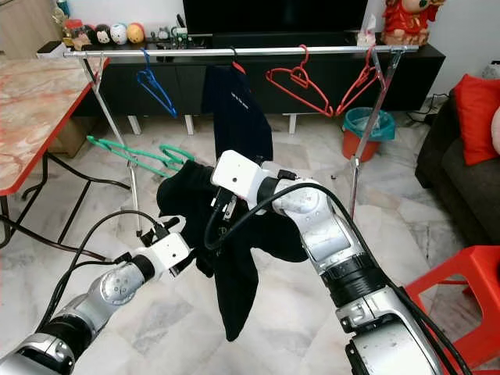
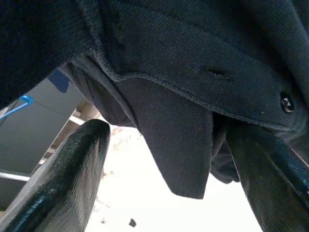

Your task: Hang hanger

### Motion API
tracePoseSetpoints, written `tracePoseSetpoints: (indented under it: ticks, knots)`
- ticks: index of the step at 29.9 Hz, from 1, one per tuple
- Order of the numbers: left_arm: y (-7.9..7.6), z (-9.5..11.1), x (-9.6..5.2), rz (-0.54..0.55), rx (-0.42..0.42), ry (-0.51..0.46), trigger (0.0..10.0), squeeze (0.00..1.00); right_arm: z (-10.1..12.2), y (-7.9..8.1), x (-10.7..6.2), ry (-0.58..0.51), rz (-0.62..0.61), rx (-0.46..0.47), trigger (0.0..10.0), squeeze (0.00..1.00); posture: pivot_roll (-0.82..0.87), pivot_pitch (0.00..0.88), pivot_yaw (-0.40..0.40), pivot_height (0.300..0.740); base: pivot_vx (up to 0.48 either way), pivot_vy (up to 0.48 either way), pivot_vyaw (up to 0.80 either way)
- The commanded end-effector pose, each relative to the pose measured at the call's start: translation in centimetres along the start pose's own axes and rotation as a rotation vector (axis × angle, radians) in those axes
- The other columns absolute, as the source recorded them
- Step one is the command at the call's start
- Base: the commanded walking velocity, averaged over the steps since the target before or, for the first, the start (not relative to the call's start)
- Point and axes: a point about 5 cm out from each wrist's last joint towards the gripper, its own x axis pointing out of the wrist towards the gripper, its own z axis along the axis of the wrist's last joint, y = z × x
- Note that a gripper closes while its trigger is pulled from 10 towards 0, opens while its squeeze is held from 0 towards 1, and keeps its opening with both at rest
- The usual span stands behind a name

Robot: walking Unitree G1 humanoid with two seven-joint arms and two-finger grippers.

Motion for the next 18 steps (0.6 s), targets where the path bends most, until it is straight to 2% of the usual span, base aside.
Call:
tracePoseSetpoints:
  ticks: [1, 10, 18]
  knots:
    - [0.58, -0.44, -0.26, 0.016, 0.013, 0.013, 10.0, 0.0, 1.15, -0.07, -0.01, -0.041, 0.003, -0.022, 0.0, 0.0, -0.06, 0.0, 0.052, 0.74, 0.0, 0.0, 0.0]
    - [1.51, -0.83, -0.5, 0.08, 0.044, 0.025, 10.0, 0.0, 0.95, 0.32, -0.09, -0.03, 0.022, -0.02, 0.0, 0.0, -0.06, 0.001, 0.051, 0.74, 0.0, 0.0, 0.0]
    - [1.28, -0.82, -0.36, 0.079, 0.041, 0.029, 10.0, 0.0, 1.03, 0.51, -0.08, -0.031, 0.031, -0.02, 0.0, 0.0, -0.06, 0.001, 0.051, 0.74, 0.0, 0.0, 0.0]
